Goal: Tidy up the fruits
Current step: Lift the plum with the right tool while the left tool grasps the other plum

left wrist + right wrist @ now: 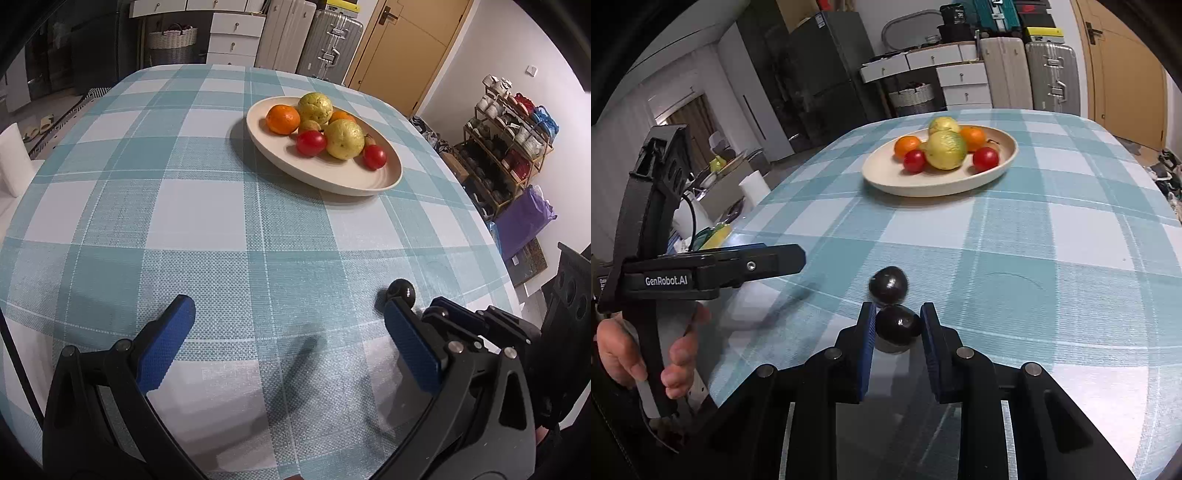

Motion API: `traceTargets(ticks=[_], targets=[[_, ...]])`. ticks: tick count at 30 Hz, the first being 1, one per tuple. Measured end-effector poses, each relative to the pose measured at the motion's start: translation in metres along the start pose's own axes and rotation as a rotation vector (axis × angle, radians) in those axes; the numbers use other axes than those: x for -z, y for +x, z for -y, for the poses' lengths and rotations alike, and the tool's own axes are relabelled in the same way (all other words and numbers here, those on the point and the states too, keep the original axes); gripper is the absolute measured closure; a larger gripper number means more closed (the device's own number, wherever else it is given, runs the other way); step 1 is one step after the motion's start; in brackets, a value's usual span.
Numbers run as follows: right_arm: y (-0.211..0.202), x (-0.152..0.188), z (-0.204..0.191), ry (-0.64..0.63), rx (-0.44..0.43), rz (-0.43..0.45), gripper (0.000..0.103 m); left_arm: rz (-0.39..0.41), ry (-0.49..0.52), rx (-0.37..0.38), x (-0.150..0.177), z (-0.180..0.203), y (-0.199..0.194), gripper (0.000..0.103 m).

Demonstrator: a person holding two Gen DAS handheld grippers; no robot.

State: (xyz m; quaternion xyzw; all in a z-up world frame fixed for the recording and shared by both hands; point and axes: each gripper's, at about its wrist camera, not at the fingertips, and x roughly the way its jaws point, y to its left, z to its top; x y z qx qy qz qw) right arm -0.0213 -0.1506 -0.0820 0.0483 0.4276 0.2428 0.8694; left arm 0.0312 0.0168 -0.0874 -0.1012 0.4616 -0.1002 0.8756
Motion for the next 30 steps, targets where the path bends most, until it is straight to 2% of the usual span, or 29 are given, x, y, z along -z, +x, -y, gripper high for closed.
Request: traceTargets(ticks=[11, 15, 21, 24, 25, 30], targets=[[-0.032, -0.011, 0.032, 0.080, 0.032, 0.082, 0.078, -0.012, 0.097, 0.063, -0.002, 0.035, 0.007, 0.001], [-0.040, -0.012, 0.038, 0.081, 0.042, 0.102, 0.078, -0.034, 0.148, 0.058, -0.002, 0.053, 0.017, 0.002], [-0.048, -0.009, 0.045, 0.105, 0.032, 0.112, 0.078, -0.101, 0.221, 0.037, 0.001, 0.078, 0.038, 0.022], [-0.048, -0.009, 0.045, 0.092, 0.041, 0.113, 0.078, -0.096, 0.243, 0.004, 0.001, 0.084, 0.042, 0.030], [-0.048, -0.009, 0.045, 0.089, 0.039, 0.111, 0.078, -0.091, 0.254, -0.018, 0.001, 0.086, 0.043, 0.037], [-0.046, -0.010, 0.046, 0.087, 0.030, 0.107, 0.078, -0.075, 0.299, -0.007, 0.000, 0.093, 0.042, 0.052]])
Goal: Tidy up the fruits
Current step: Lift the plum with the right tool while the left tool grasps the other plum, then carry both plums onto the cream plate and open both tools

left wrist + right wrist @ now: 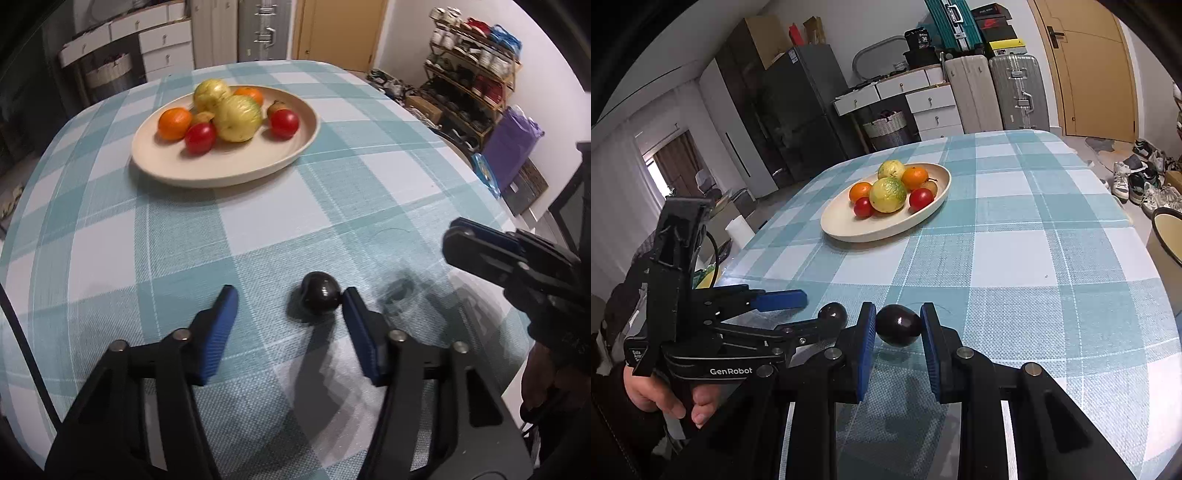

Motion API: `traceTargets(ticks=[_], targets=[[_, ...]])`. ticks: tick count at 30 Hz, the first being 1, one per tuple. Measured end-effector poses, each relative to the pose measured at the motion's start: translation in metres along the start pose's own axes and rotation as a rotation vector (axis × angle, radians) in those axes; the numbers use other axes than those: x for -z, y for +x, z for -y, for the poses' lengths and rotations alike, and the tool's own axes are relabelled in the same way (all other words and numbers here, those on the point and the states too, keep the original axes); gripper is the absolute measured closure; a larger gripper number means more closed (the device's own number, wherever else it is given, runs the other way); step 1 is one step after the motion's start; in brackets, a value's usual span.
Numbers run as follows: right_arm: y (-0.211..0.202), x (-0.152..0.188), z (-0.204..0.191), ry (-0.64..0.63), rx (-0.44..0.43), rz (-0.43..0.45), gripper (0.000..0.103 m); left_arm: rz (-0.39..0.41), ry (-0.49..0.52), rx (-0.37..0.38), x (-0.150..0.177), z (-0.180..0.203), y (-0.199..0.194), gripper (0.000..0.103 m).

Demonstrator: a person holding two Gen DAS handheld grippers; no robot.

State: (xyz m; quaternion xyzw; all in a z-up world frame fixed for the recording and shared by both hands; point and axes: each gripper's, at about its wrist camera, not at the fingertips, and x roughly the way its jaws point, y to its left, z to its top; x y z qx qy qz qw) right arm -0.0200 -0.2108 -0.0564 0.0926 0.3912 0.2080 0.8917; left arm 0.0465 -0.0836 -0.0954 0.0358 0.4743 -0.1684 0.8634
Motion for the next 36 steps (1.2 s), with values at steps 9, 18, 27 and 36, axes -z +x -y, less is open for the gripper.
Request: traceTargets(ticks=[9, 18, 27, 36], targets=[[0.004, -0.004, 0.000, -0.003, -0.010, -0.001, 0.078, -0.016, -0.011, 0.147, -0.002, -0.001, 0.003, 0.082], [0.016, -0.017, 0.000, -0.005, -0.026, -0.015, 0.078, 0.006, -0.103, 0.200, -0.011, -0.031, -0.004, 0.082], [0.045, -0.054, -0.012, -0.026, -0.084, -0.013, 0.078, 0.055, -0.194, 0.232, -0.040, -0.076, -0.017, 0.082], [0.085, -0.092, -0.017, -0.039, -0.109, -0.027, 0.078, 0.093, -0.252, 0.231, -0.079, -0.112, -0.008, 0.082]])
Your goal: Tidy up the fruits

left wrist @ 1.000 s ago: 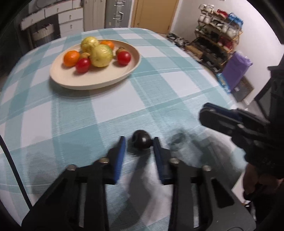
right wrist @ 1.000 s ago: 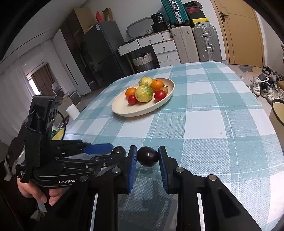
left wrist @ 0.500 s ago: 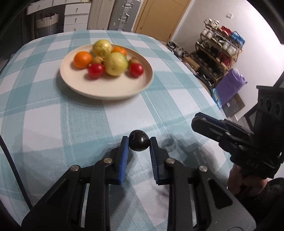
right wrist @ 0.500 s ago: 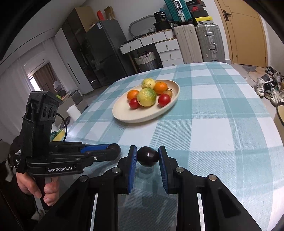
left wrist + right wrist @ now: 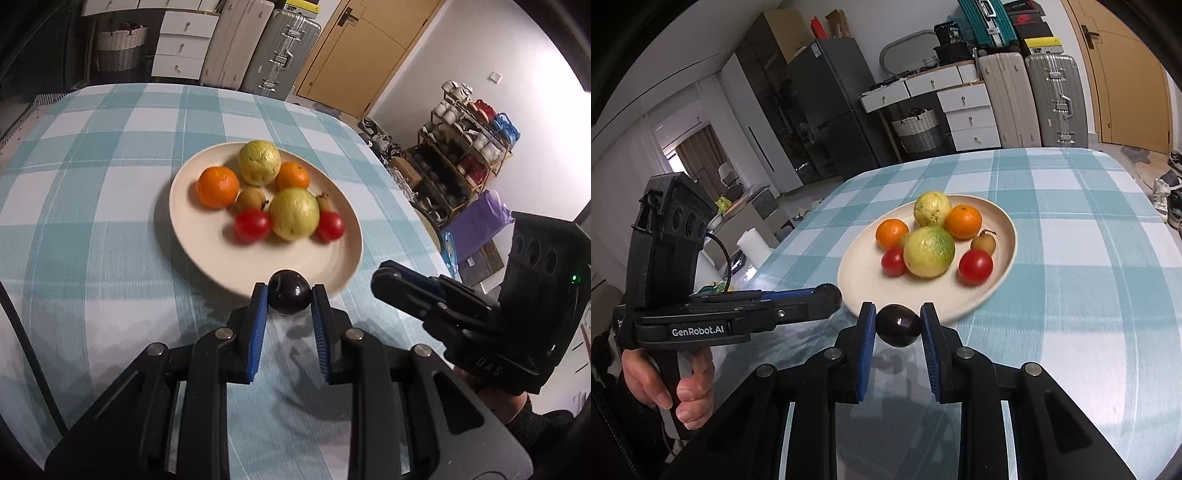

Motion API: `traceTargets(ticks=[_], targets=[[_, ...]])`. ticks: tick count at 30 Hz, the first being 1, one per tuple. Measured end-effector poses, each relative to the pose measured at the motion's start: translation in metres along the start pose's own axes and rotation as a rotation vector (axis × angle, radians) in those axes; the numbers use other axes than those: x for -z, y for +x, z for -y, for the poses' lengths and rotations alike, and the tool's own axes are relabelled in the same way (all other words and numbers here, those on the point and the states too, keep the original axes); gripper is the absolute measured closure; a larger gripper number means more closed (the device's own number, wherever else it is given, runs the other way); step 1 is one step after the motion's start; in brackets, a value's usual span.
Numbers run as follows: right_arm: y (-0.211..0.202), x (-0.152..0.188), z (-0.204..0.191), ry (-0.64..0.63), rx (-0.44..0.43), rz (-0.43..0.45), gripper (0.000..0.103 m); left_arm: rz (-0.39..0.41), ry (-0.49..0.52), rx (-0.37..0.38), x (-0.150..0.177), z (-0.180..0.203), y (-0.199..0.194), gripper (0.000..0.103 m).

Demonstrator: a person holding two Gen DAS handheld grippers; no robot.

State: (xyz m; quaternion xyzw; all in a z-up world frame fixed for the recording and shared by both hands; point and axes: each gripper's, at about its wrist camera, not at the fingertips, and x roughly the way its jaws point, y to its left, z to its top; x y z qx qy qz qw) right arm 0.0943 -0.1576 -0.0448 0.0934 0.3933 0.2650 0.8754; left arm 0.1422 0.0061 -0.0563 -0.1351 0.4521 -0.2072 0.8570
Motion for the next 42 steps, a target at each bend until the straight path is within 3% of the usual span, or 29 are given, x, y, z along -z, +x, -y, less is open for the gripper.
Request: traceTargets(ticks=[10, 22, 23, 27, 40, 42], targets=[[0.024, -0.023, 0.013, 0.021, -0.002, 0.002, 0.078, -0.011, 0.005, 0.034, -0.026, 0.001, 0.029, 0.082], [0.034, -0.025, 0.016, 0.019, 0.013, -0.002, 0.077, -0.034, -0.029, 0.054, -0.035, -0.004, 0.047, 0.081], [0.033, -0.024, 0.016, 0.019, 0.013, -0.002, 0.077, -0.031, -0.033, 0.053, -0.036, -0.005, 0.047, 0.081], [0.026, -0.023, 0.019, 0.037, -0.009, 0.019, 0.058, -0.016, -0.034, 0.043, -0.037, -0.005, 0.043, 0.078], [-0.014, -0.027, 0.015, 0.051, 0.048, 0.141, 0.052, 0.054, -0.016, -0.029, -0.024, 0.003, 0.008, 0.072], [-0.020, -0.028, 0.013, 0.049, 0.055, 0.161, 0.051, 0.076, 0.010, -0.046, -0.022, 0.011, -0.001, 0.067]])
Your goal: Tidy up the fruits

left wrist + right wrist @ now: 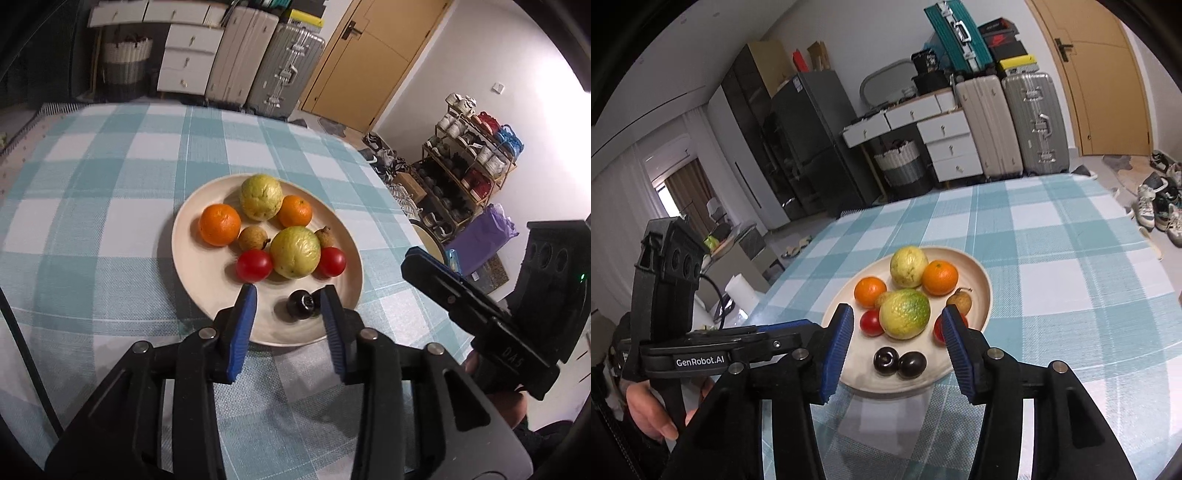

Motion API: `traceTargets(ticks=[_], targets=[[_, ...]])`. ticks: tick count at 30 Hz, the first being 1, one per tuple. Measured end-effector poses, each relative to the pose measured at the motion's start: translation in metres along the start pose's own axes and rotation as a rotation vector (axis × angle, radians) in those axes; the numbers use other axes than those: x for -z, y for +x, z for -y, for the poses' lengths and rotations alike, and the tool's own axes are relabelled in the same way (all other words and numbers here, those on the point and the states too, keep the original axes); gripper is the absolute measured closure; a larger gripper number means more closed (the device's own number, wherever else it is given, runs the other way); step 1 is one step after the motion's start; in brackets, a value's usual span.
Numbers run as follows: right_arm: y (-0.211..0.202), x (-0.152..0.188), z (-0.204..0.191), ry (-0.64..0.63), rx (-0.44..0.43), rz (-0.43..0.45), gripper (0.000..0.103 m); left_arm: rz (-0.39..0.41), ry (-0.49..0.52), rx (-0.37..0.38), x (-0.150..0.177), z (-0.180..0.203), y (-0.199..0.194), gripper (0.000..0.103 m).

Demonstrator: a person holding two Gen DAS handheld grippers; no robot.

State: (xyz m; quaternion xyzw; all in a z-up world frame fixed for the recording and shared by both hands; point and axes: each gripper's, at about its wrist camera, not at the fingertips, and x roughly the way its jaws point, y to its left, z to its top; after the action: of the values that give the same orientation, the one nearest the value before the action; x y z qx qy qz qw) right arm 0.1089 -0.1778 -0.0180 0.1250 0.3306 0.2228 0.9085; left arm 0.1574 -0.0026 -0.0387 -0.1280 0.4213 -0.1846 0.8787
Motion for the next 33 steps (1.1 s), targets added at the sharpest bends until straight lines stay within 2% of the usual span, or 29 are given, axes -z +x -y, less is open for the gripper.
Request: traceTargets(ticks=[3, 6, 7, 8, 11, 15, 19, 21, 26, 30, 33], targets=[[-0.009, -0.003, -0.005, -0.007, 0.002, 0.021, 0.047, 0.033, 0.038, -0.024, 0.002, 0.012, -0.014, 0.063], [-0.020, -0.004, -0.011, -0.019, 0.006, 0.051, 0.040, 0.092, 0.098, -0.095, 0.005, 0.028, -0.031, 0.060], [-0.024, -0.004, -0.013, -0.022, 0.007, 0.063, 0.038, 0.106, 0.105, -0.104, 0.005, 0.031, -0.036, 0.053], [-0.028, -0.004, -0.015, -0.025, 0.006, 0.074, 0.034, 0.129, 0.113, -0.117, 0.007, 0.034, -0.043, 0.042], [-0.038, -0.002, -0.021, -0.047, 0.020, 0.095, 0.020, 0.192, 0.117, -0.166, 0.008, 0.041, -0.062, 0.020], [-0.050, 0.002, -0.026, -0.067, 0.042, 0.125, 0.016, 0.266, 0.134, -0.213, 0.011, 0.047, -0.083, 0.018], [-0.066, 0.003, -0.033, -0.099, 0.075, 0.198, 0.011, 0.329, 0.149, -0.251, 0.016, 0.050, -0.100, 0.001], [-0.071, 0.004, -0.036, -0.120, 0.065, 0.229, 0.004, 0.377, 0.164, -0.254, 0.021, 0.053, -0.111, 0.001], [-0.077, 0.013, -0.042, -0.170, 0.092, 0.273, 0.004, 0.454, 0.192, -0.297, 0.031, 0.057, -0.123, 0.001], [-0.084, 0.020, -0.042, -0.179, 0.071, 0.329, 0.000, 0.491, 0.192, -0.345, 0.040, 0.055, -0.128, 0.001], [-0.083, 0.023, -0.042, -0.182, 0.067, 0.323, 0.000, 0.534, 0.172, -0.336, 0.046, 0.049, -0.139, 0.001]])
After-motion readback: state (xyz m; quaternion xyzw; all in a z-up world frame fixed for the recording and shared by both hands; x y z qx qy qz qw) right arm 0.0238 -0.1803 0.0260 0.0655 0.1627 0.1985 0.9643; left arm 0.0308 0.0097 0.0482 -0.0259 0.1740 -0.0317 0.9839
